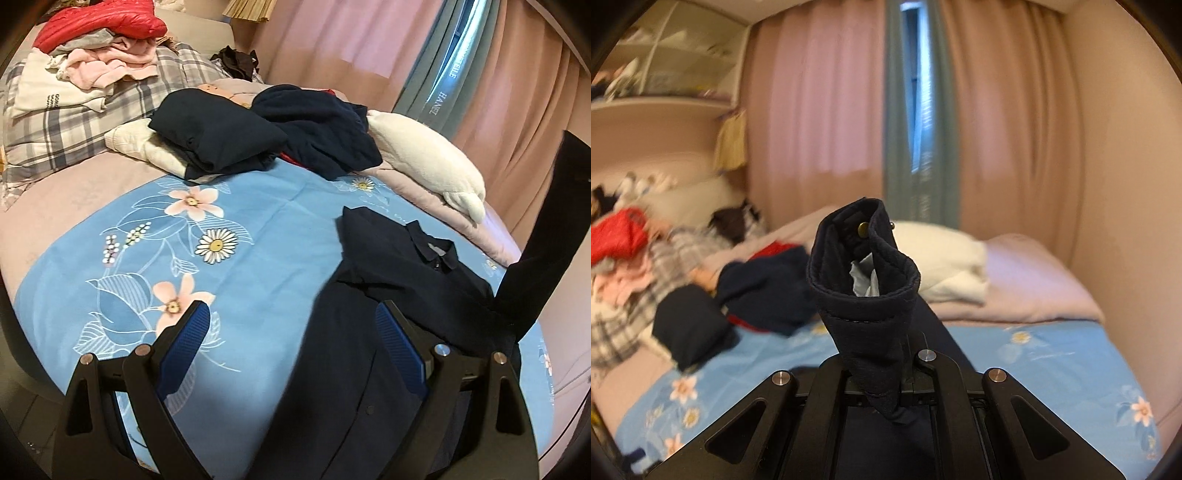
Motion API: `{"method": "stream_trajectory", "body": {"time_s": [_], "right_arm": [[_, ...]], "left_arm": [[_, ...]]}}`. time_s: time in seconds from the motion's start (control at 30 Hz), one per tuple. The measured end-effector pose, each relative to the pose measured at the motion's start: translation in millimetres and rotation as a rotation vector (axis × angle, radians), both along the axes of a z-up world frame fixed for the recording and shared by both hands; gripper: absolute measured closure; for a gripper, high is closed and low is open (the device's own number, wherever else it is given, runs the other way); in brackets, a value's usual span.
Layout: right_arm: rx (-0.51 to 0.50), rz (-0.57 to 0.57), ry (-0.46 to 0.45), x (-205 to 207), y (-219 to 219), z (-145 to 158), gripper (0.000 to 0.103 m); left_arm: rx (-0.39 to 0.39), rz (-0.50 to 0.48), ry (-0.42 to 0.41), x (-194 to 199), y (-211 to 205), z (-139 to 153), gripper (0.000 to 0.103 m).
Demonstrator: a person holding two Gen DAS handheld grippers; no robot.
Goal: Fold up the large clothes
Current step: 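Lift the cuff with the right gripper and lay it across the jacket front, then open the right gripper to release the cuff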
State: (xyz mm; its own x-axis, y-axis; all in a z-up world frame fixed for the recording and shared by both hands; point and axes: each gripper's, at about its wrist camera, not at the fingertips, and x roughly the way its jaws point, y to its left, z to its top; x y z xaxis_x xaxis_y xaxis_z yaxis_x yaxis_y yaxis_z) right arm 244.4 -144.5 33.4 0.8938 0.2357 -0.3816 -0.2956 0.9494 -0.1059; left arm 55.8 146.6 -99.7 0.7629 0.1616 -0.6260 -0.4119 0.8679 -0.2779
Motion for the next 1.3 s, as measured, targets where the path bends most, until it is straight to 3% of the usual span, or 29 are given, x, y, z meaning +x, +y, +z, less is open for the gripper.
{"method": "stream_trajectory", "body": {"time_s": [0.33, 0.37, 0.63, 0.8, 1.3], "right_arm": [[-0.127, 0.179, 0.174, -3.5, 72.9, -76.8, 0.099], [-0.018, 0.216, 0.160, -3.9, 77.7, -84.6, 0.099], [-0.057, 0.288, 0.326, -9.1, 107.2, -147.6, 0.098], [-0.132, 0.308, 0.398, -15.8, 128.1, -186.5, 0.098], [-0.150, 0.300, 0.552, -21.8, 137.4, -240.4, 0.098]], "left_arm": [[0.055, 0.036, 0.036, -11.3, 3.0, -2.4, 0.011], [0.055, 0.036, 0.037, -12.2, 3.6, -2.7, 0.011], [0.047, 0.062, 0.044, -16.0, 11.3, -7.4, 0.011], [0.040, 0.069, 0.053, -17.5, 15.2, -11.1, 0.011], [0.025, 0.043, 0.065, -13.6, 13.7, -16.8, 0.010]]}}
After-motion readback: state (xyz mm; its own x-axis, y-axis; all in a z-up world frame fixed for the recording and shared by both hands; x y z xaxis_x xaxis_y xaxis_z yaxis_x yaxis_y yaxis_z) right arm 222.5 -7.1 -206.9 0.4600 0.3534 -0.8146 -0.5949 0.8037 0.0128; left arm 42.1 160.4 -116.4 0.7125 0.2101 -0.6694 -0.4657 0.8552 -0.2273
